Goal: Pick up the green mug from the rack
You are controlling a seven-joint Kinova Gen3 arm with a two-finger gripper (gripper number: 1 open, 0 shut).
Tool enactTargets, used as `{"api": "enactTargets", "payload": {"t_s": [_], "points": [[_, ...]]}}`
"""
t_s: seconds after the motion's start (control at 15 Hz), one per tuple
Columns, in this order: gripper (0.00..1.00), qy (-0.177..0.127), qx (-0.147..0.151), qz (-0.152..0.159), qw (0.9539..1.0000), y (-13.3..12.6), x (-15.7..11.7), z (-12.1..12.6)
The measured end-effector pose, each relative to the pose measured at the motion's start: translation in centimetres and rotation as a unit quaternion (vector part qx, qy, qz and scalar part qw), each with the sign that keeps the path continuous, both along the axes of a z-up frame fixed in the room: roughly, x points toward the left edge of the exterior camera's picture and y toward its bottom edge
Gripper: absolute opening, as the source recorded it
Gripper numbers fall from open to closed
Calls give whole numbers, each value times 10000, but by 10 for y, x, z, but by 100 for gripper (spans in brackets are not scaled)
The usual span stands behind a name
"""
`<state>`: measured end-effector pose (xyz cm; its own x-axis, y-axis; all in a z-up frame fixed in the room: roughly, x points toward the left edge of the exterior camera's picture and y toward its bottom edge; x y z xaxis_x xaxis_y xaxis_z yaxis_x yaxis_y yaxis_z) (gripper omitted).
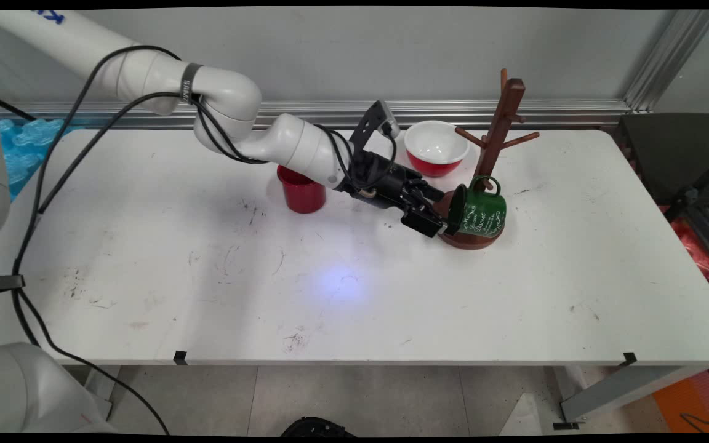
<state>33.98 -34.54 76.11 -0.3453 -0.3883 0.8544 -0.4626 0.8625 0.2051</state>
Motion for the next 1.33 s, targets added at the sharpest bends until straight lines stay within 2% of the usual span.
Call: {"api": "enactTargets", "payload": {"t_s": [1.27,1.33], "points": [[100,15,-228,13,9997,-12,-22,-16],[0,15,-238,12,9997,-12,-22,-17]]}}
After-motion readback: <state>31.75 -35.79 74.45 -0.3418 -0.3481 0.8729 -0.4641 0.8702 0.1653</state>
